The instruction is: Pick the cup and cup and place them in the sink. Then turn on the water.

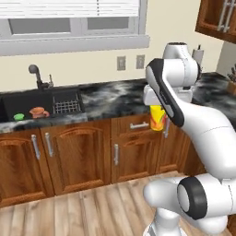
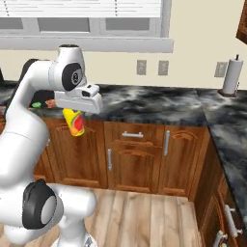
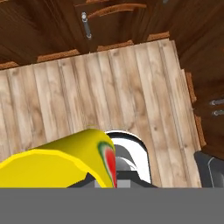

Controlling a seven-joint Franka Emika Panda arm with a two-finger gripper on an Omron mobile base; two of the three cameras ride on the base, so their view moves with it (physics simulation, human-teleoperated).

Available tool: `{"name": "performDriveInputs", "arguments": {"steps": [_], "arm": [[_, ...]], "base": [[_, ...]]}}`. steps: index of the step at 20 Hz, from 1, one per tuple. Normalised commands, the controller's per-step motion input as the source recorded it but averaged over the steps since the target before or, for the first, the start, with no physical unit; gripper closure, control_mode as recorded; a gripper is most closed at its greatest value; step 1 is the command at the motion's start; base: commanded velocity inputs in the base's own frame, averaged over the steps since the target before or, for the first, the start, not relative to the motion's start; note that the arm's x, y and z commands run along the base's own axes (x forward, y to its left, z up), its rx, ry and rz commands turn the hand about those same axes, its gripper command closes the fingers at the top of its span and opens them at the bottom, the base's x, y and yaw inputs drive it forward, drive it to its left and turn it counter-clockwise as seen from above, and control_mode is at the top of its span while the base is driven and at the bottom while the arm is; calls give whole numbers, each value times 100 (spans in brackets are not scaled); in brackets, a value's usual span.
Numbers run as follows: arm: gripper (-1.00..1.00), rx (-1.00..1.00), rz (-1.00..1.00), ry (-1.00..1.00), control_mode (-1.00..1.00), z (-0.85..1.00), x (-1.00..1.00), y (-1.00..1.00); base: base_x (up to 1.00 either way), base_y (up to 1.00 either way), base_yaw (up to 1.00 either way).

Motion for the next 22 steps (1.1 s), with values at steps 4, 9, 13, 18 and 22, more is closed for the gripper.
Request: {"name": "performDriveInputs", "arguments": {"steps": [4,9,13,18,22], "arm": [[100,0,0,0,100,0,0,0],[100,0,0,0,100,0,0,0],[100,0,0,0,100,0,0,0],[100,0,0,0,100,0,0,0],[100,0,0,0,100,0,0,0]], "base": [[93,44,0],[89,53,0],[68,63,0],[26,60,0],[0,59,0]]}}
